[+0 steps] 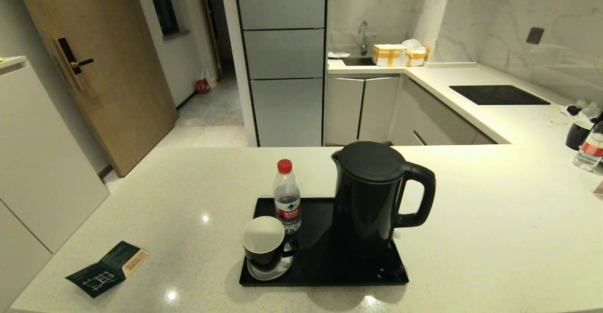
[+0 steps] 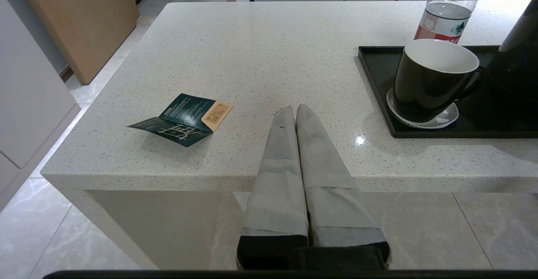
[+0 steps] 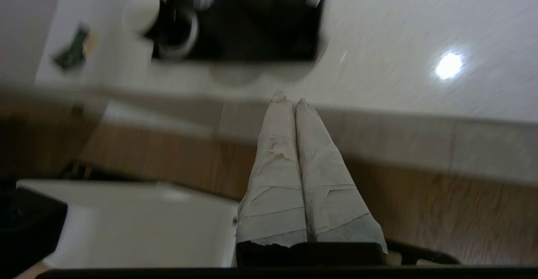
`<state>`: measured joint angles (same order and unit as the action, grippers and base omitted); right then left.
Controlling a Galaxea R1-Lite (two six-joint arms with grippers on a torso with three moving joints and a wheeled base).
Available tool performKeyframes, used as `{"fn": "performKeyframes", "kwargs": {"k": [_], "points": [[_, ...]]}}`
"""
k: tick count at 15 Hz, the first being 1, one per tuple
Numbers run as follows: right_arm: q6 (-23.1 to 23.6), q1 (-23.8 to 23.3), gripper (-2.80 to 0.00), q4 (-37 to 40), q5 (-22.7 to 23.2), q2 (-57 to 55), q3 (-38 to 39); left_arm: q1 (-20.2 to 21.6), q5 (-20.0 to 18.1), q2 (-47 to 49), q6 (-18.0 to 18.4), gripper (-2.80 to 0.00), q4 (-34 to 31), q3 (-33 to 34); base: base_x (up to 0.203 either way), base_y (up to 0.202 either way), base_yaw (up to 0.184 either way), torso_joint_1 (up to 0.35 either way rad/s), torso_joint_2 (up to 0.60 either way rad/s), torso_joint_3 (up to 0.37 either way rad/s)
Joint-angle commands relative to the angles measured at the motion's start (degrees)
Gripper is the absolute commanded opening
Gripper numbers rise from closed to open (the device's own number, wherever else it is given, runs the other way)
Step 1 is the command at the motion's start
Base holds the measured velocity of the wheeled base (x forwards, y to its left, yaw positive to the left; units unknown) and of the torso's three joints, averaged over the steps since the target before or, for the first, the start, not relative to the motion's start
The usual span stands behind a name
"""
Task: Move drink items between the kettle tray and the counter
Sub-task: Pick up the kettle
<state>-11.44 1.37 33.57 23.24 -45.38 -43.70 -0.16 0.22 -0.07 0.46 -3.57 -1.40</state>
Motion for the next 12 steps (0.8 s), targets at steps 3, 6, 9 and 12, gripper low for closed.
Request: {"fn": "performKeyframes", "kwargs": {"k": [3,6,9,12], "points": [[5.5,0.8,-2.80,-20.8,0.1,-24.8,8.8,0.0,0.0,0.0,0.1,-2.80,0.0,0.0,0.000,0.000,0.000,0.000,0.00,0.000],[7.3,6.9,-2.80,-49.6,-13.6,-34.8,16.6,0.0,0.0,0.0,0.0,-2.80,0.0,0.0,0.000,0.000,0.000,0.000,0.00,0.000],[7.9,17.3,0.00,-67.7,-26.7,-39.1,21.9,0.1,0.0,0.0,0.1,-2.80,0.0,0.0,0.000,0.000,0.000,0.000,0.00,0.000],[7.4,23.0,0.00,-75.8,-35.8,-39.2,27.1,0.0,0.0,0.0,0.0,-2.80,0.0,0.0,0.000,0.000,0.000,0.000,0.00,0.000]]}}
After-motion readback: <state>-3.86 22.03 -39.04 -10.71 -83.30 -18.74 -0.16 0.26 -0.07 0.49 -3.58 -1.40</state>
